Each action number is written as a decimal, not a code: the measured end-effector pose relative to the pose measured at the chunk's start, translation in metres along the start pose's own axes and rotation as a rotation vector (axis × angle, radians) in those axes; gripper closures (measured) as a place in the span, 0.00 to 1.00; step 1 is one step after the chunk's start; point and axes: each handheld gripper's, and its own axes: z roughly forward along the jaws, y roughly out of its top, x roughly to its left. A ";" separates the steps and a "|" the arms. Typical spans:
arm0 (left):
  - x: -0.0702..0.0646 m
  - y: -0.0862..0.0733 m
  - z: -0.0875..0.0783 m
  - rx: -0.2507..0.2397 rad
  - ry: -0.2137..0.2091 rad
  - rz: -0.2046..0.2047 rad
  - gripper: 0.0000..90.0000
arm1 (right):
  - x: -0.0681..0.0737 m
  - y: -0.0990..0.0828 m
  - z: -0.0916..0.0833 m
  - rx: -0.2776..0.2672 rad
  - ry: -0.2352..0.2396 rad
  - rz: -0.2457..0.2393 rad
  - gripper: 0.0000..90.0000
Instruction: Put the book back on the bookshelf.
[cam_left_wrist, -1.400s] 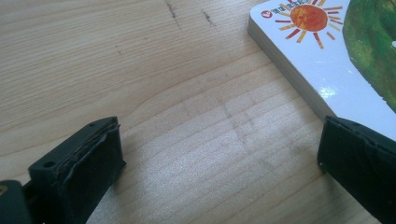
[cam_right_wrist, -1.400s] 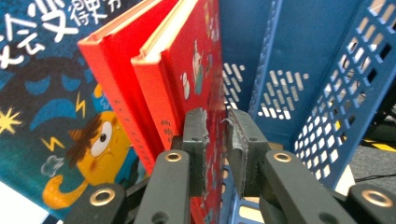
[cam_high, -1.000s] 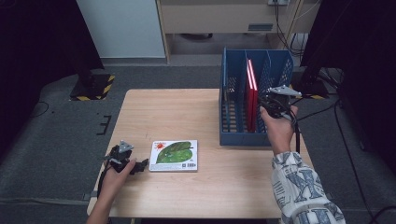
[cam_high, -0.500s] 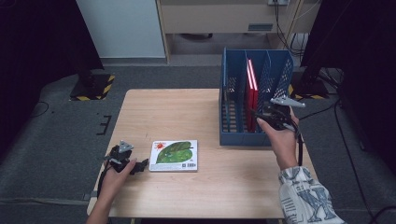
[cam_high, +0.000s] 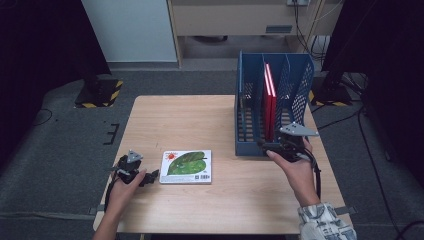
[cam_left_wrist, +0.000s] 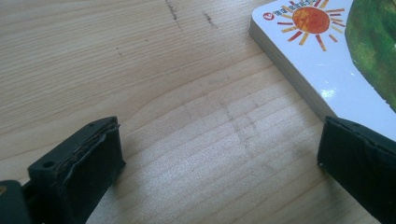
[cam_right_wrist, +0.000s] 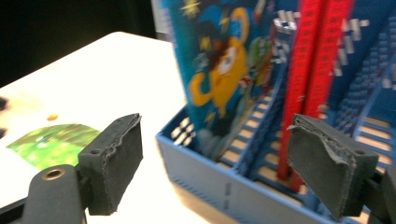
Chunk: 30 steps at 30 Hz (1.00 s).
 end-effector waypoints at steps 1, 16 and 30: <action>0.000 0.000 0.000 0.000 0.000 0.000 0.00 | 0.004 -0.002 -0.001 0.000 0.009 -0.010 0.20; 0.000 0.000 0.000 0.000 0.000 0.000 0.00 | 0.064 -0.020 0.002 0.009 0.153 -0.126 0.20; 0.000 0.000 0.000 -0.002 -0.004 0.001 0.00 | 0.119 -0.045 0.046 0.135 0.296 -0.165 0.15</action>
